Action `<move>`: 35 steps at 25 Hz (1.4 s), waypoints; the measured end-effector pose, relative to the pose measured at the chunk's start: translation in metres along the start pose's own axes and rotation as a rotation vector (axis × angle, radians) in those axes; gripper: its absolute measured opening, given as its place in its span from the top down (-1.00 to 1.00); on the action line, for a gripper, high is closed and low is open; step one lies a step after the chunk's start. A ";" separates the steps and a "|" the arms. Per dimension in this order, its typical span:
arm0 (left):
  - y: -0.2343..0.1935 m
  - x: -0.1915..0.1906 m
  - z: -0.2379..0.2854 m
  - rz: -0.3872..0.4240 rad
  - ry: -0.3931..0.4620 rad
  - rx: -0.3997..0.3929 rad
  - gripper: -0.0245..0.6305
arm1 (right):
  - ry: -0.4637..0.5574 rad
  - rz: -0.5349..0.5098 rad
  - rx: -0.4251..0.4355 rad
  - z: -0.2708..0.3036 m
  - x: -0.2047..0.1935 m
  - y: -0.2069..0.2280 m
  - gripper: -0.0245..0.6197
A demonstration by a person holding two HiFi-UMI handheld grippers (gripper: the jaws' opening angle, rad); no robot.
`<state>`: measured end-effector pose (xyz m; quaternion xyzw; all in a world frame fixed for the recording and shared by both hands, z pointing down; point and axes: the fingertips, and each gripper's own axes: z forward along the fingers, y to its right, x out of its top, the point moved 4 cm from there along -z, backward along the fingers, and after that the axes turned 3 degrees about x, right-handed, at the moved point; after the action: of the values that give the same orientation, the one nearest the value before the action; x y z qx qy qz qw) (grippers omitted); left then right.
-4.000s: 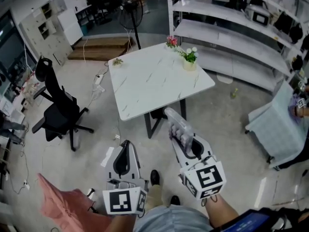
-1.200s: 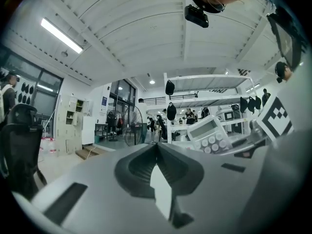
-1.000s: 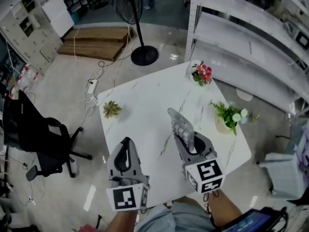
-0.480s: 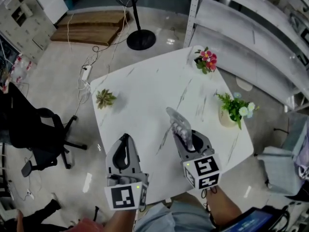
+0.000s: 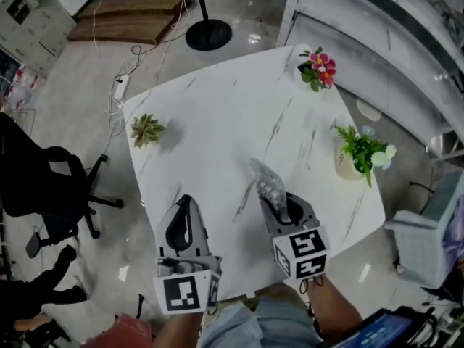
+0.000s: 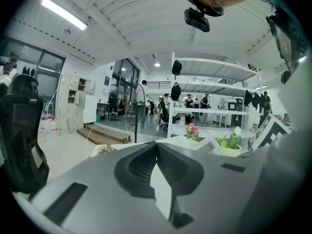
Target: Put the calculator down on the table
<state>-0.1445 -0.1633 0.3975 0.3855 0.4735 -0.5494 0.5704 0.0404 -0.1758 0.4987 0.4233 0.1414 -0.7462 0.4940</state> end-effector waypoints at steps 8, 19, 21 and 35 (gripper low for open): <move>-0.003 -0.015 0.007 -0.017 -0.037 -0.003 0.90 | -0.063 0.047 -0.003 0.011 -0.019 0.002 0.47; -0.005 -0.018 0.013 -0.026 -0.040 -0.012 0.90 | -0.093 0.109 -0.003 0.019 -0.018 0.006 0.46; -0.005 -0.018 0.013 -0.027 -0.040 -0.014 0.90 | -0.097 0.111 -0.004 0.020 -0.017 0.006 0.46; -0.015 -0.020 0.026 -0.031 -0.053 0.001 0.90 | -0.127 0.155 0.005 0.037 -0.017 0.010 0.46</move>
<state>-0.1557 -0.1844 0.4243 0.3637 0.4638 -0.5686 0.5738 0.0337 -0.1935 0.5358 0.3860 0.0747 -0.7316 0.5570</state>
